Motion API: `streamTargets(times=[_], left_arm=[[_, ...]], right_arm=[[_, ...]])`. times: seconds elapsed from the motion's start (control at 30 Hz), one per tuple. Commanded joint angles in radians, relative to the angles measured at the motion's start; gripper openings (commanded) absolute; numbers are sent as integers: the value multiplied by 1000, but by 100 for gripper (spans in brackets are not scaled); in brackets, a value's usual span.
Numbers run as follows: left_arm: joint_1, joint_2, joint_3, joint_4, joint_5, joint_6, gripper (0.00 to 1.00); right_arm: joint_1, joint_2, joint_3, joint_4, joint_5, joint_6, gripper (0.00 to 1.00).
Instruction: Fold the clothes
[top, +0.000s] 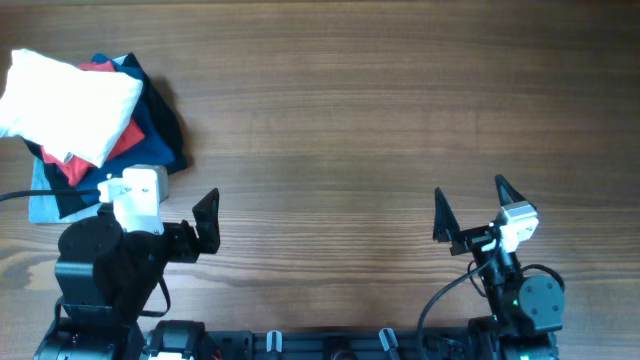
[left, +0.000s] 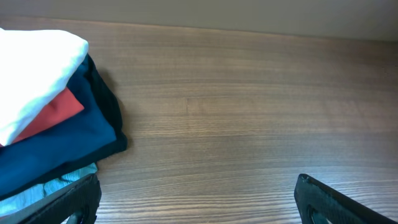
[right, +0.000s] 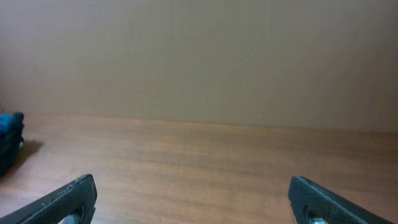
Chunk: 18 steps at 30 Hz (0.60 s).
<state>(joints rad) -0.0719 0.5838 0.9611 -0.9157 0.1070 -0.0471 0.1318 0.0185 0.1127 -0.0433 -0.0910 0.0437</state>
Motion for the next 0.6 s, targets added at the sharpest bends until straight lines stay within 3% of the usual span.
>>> streamTargets(times=[0.0, 0.07, 0.3, 0.57], left_arm=[[2, -5, -4, 2, 16, -13, 100], [2, -5, -4, 2, 16, -13, 100], [2, -5, -4, 2, 16, -13, 100], [2, -5, -4, 2, 16, -13, 100]], right_arm=[[-2, -15, -76, 124, -6, -22, 100], [-2, -16, -108, 169, 6, -45, 100], [-2, -16, -107, 46, 8, -41, 100], [-1, -13, -108, 47, 8, -41, 100]])
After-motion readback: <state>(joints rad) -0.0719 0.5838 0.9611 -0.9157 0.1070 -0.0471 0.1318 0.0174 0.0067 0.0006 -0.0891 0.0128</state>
